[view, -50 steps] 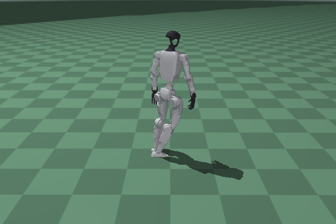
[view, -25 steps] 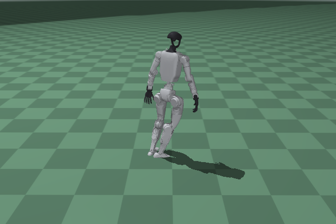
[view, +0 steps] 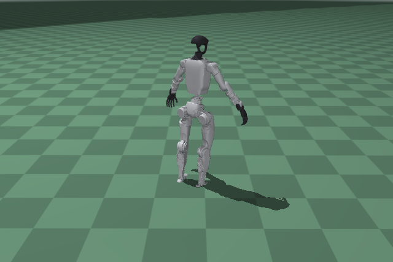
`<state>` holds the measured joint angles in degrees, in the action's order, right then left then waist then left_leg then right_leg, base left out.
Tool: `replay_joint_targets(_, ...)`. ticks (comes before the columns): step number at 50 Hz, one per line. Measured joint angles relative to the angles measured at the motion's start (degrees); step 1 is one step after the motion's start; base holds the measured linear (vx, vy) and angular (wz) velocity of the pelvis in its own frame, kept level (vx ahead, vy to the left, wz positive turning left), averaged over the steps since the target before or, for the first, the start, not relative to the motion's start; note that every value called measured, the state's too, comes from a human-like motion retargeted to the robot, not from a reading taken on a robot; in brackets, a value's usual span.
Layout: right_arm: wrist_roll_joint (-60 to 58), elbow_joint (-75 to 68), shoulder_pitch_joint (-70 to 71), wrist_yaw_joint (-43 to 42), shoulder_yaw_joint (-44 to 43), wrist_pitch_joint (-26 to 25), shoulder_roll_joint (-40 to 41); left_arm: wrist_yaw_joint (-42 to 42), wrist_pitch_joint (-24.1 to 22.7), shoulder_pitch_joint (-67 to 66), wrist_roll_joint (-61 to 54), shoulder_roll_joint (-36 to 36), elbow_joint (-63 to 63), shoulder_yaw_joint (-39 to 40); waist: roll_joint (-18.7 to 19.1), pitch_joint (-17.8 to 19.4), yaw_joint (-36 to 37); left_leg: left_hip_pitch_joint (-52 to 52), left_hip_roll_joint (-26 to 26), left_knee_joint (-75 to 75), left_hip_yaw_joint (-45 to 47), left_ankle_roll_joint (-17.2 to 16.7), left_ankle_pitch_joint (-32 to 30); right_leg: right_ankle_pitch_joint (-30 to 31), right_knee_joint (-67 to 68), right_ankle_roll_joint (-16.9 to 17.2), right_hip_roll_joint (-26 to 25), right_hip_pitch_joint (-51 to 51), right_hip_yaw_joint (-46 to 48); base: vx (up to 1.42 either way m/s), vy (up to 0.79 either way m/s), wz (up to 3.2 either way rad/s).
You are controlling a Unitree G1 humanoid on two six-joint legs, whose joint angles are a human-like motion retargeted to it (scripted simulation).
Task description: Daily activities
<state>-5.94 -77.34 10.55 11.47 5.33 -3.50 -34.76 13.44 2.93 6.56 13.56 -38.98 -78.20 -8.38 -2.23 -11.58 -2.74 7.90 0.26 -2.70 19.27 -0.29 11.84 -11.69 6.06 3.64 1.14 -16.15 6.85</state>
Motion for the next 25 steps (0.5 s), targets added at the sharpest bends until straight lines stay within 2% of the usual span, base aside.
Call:
replay_joint_targets(5,-1.3,2.3,-1.3,2.9,-6.5,-1.4,-15.1,3.3,1.4,-0.3,5.1,-15.2,-1.1,4.5,-0.4,-1.1,-0.2,-0.8,0.1,0.0,-0.6,-0.4,-0.1,1.5,-4.2,0.2,-0.4,2.8,-0.3,0.0,0.0,0.0)
replay_joint_targets(15,-9.3,5.3,-10.8,7.2,-22.7,-3.6,-47.3,5.9,2.6,-2.4,15.5,-52.2,-6.9,15.5,-1.6,-2.9,-1.5,-2.5,0.1,0.0,-2.1,-0.9,-0.8,2.9,-8.8,0.8,-0.6,6.7,-0.6,0.0,0.0,0.0)
replay_joint_targets(20,-13.9,3.6,-18.8,7.7,-31.1,-3.9,-56.6,5.9,2.0,-3.5,18.4,-64.8,-11.4,18.7,-2.1,-3.9,-2.2,-2.9,0.3,0.0,-2.3,-1.1,-1.0,3.1,-8.8,1.2,-0.7,7.2,-0.7,0.0,0.0,0.0)
replay_joint_targets(25,-16.0,3.1,-25.1,8.3,-37.6,-4.1,-59.0,6.4,1.5,-2.8,19.3,-69.8,-13.4,19.0,-2.6,-4.3,-2.5,-2.8,0.4,0.1,-2.4,-1.2,-1.0,3.5,-8.9,1.4,-0.9,7.2,-0.6,0.0,0.0,0.0)
